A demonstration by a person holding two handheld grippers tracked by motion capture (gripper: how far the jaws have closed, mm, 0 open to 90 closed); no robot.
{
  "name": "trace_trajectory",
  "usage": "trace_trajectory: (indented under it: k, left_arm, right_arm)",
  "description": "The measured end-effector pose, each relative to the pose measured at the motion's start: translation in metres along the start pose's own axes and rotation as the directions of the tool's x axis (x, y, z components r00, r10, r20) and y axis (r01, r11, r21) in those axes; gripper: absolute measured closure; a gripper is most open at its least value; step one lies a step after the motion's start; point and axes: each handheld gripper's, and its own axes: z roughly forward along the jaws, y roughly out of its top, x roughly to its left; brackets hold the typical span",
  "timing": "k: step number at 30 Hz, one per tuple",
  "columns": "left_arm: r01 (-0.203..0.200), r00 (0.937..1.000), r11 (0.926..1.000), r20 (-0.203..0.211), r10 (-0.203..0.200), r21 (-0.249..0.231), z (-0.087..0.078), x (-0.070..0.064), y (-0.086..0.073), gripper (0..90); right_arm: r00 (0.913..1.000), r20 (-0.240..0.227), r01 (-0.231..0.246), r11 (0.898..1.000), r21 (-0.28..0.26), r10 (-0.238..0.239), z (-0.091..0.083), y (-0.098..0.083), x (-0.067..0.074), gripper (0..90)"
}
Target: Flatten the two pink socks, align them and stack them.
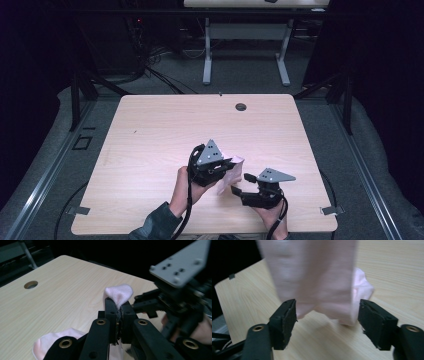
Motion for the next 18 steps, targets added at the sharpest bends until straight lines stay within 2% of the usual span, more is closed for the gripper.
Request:
trace_trajectory:
  k: [1,2,3,5,6,7,8,10,11,12,14,16,17,18]
  left_arm:
    - [0.000,1.0000,1.0000,0.000,0.000,0.000,0.000,0.000,0.000,87.6]
    - [-0.011,0.9999,0.9999,0.012,0.011,-0.005,-0.002,-0.002,0.002,87.6]
    - [-0.011,0.9999,0.9999,0.012,0.011,-0.005,-0.002,-0.002,0.002,87.6]
    - [-0.016,0.9996,0.9998,0.024,0.017,-0.014,-0.005,-0.003,0.005,87.6]
    - [-0.019,0.9995,0.9997,0.025,0.020,-0.013,-0.006,-0.003,0.005,87.5]
    - [-0.019,0.9995,0.9997,0.025,0.020,-0.013,-0.006,-0.003,0.005,87.6]
    - [-0.015,0.9995,0.9998,0.027,0.015,-0.014,-0.007,-0.002,0.004,87.6]
    - [-0.007,0.9998,0.9999,0.017,0.007,-0.012,-0.009,0.001,0.002,87.5]
    - [-0.007,0.9998,0.9999,0.017,0.007,-0.012,-0.009,0.001,0.002,87.6]
    - [0.010,0.9998,0.9998,0.020,-0.009,-0.018,-0.010,0.003,-0.001,87.5]
    - [0.030,0.9995,0.9994,0.010,-0.030,-0.020,-0.013,0.008,-0.006,87.6]
    - [0.058,0.9982,0.9979,-0.011,-0.058,-0.028,-0.017,0.011,-0.015,87.4]
    - [0.079,0.9967,0.9964,-0.018,-0.079,-0.031,-0.019,0.013,-0.020,87.4]
    - [0.118,0.9922,0.9923,-0.035,-0.120,-0.038,-0.024,0.016,-0.033,87.4]
  right_arm:
    - [1.0000,0.000,0.000,1.000,0.000,0.000,0.000,0.000,0.000,30.8]
    - [0.9999,0.000,-0.012,1.000,0.008,0.012,-0.002,0.000,-0.012,36.2]
    - [0.9999,0.000,-0.012,1.000,0.008,0.012,-0.002,0.000,-0.012,36.2]
    - [0.9993,-0.038,-0.005,0.999,0.033,0.006,0.002,0.001,-0.024,40.1]
    - [0.9980,-0.063,0.001,0.999,0.041,0.002,0.005,0.001,-0.026,44.1]
    - [0.9980,-0.063,0.001,0.999,0.041,0.002,0.005,0.001,-0.026,44.1]
    - [0.9947,-0.103,0.005,0.999,0.049,0.000,0.009,0.001,-0.028,57.8]
    - [0.9943,-0.104,0.034,0.997,0.074,-0.026,0.010,0.002,-0.025,73.2]
    - [0.9943,-0.104,0.034,0.997,0.074,-0.026,0.010,0.002,-0.025,73.2]
    - [0.9943,-0.091,0.062,0.995,0.084,-0.055,0.010,0.002,-0.020,83.7]
    - [0.9942,-0.084,0.074,0.993,0.087,-0.067,0.008,0.002,-0.018,84.8]
    - [0.9933,-0.065,0.103,0.987,0.120,-0.096,0.001,0.006,-0.012,85.6]
    - [0.9933,-0.065,0.103,0.987,0.120,-0.096,0.001,0.006,-0.012,85.6]
    - [0.9920,-0.064,0.117,0.981,0.152,-0.108,-0.006,0.009,-0.008,85.7]
